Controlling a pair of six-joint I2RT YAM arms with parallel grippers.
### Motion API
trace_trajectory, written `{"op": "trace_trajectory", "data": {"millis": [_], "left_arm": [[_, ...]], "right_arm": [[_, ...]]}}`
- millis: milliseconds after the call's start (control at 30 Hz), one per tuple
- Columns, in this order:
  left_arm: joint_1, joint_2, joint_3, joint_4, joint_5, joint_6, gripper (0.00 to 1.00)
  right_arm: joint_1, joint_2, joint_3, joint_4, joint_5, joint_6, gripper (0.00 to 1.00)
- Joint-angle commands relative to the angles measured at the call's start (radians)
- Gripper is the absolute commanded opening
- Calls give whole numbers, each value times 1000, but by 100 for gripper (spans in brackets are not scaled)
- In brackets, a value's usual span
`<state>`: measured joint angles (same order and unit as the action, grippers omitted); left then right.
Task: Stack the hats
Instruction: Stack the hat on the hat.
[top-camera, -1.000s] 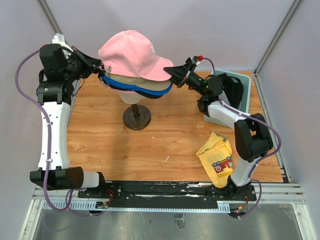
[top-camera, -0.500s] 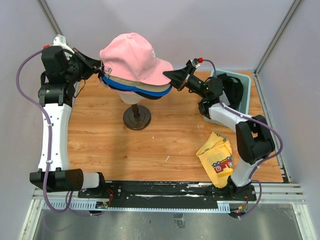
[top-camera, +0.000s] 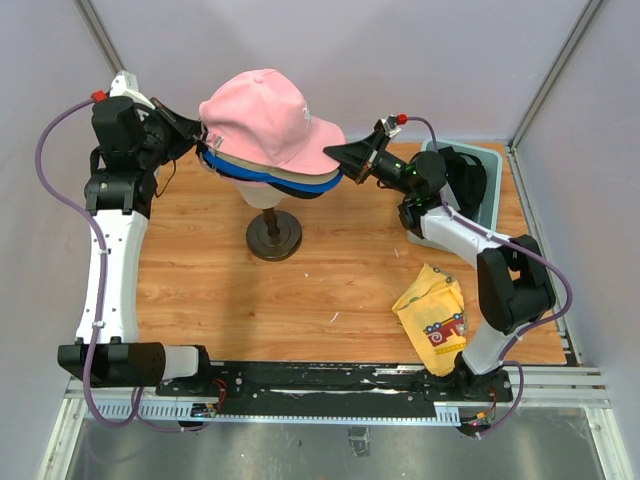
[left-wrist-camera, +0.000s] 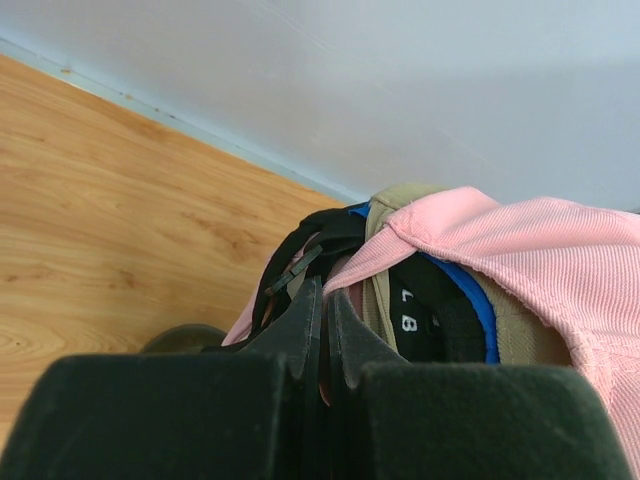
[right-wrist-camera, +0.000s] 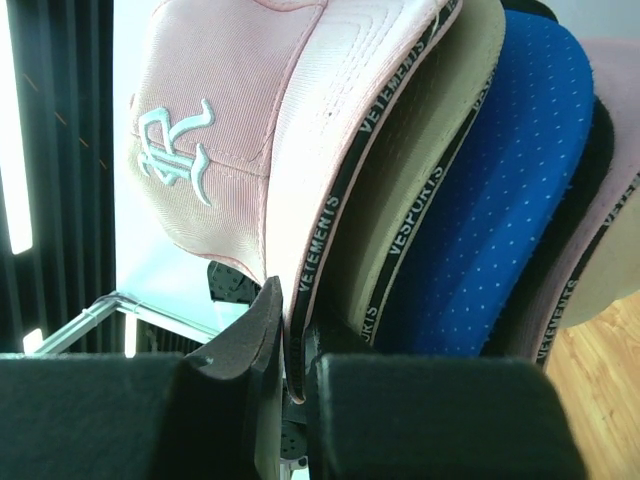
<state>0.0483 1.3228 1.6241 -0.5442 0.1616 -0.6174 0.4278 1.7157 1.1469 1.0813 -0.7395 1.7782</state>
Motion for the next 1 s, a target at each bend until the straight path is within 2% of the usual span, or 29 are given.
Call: {"op": "trace_trajectory", "data": {"millis": [0, 433, 633, 800, 967], "left_arm": [[15, 54, -90, -222, -152, 96, 1], [15, 48, -120, -199, -126, 78, 1], [15, 38, -107, -170, -71, 50, 0], [15, 22, -129, -174, -68, 55, 0], [15, 3, -149, -154, -45, 45, 1]], "right_arm": [[9, 57, -67, -335, -183, -183, 1], [5, 24, -39, -758, -144, -510, 1], [5, 52, -30, -855, -106, -591, 1], [5, 64, -69, -816, -111, -557, 1], [6, 104, -159, -364, -178, -201, 1]]}}
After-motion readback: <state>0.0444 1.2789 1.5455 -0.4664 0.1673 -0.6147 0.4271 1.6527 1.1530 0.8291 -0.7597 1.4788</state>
